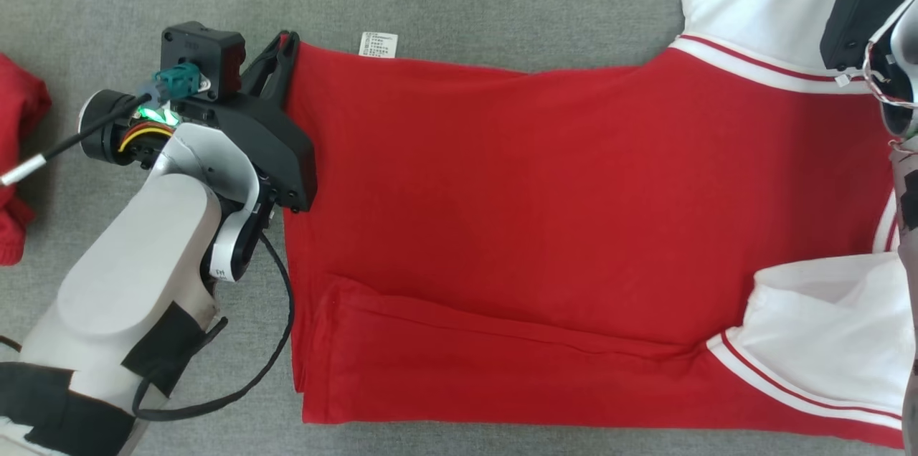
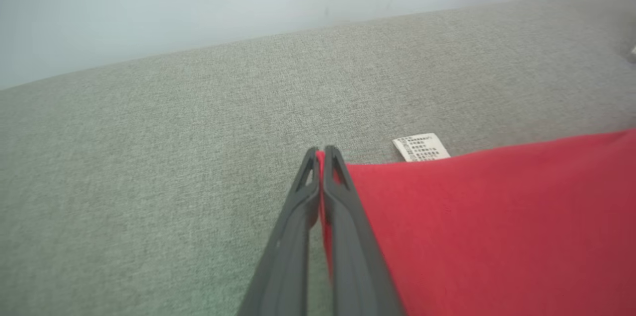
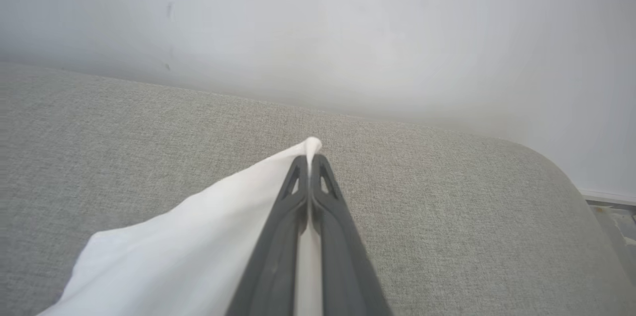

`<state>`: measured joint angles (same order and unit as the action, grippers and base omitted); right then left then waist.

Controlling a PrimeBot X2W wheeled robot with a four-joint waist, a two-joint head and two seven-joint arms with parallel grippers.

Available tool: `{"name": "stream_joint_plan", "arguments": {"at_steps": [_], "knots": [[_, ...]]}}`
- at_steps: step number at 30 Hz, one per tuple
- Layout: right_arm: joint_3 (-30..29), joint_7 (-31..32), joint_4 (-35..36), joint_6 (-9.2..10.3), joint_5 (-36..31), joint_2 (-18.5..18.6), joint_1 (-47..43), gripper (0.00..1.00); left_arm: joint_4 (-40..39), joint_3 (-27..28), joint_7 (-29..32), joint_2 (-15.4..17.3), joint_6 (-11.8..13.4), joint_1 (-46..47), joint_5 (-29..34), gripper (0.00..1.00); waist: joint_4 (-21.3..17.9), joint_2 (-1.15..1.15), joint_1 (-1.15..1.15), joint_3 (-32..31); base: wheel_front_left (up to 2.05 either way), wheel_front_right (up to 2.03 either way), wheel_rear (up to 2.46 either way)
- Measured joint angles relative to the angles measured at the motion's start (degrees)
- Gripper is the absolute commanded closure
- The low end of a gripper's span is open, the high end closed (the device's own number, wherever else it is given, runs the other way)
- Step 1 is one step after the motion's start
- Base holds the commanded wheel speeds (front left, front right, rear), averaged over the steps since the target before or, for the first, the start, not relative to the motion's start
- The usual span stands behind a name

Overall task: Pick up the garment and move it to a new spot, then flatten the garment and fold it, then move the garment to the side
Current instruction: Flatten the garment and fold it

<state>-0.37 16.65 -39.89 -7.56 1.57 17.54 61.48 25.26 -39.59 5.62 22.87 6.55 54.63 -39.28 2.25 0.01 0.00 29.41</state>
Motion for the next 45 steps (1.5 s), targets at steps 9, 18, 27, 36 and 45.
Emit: {"name": "stream_joint_plan", "arguments": {"at_steps": [9, 18, 27, 36, 45], "knots": [[4.1, -3.2, 2.3, 0.0, 7.2, -0.9, -3.4, 1.0, 1.3, -3.4, -5.2, 0.4, -1.6, -1.6, 3.7, 1.0, -0.8, 0.0, 0.0, -3.3, 0.0, 0.0, 0.0], [7.5, 4.0, 19.8, 0.0, 16.2, 5.2, -20.1, 1.0, -1.8, -6.4, -11.4, 2.4, -0.7, -8.0, 7.1, 1.0, -1.7, -0.01, -0.01, -7.7, 0.0, 0.0, 0.0], [1.5, 12.1, 39.8, 0.0, 20.2, 4.1, -40.4, 1.0, -4.1, -7.4, -17.8, 5.3, 1.3, -13.2, 9.6, 1.0, -3.4, -0.01, -0.02, -10.6, 0.0, 0.0, 0.0], [-4.4, 18.7, 52.5, 0.01, 22.6, 0.3, -54.1, 1.0, -5.0, -6.0, -20.2, 6.2, 3.1, -19.7, 10.0, 1.0, -5.5, -0.01, -0.01, -11.8, 0.0, 0.0, 0.0], [-6.9, 20.7, 56.5, 0.01, 21.6, -2.3, -58.9, 1.0, -5.9, -1.8, -20.6, 6.7, 5.1, -26.9, 9.4, 1.0, -6.9, -0.01, -0.01, -13.7, 0.0, 0.0, 0.0]]}}
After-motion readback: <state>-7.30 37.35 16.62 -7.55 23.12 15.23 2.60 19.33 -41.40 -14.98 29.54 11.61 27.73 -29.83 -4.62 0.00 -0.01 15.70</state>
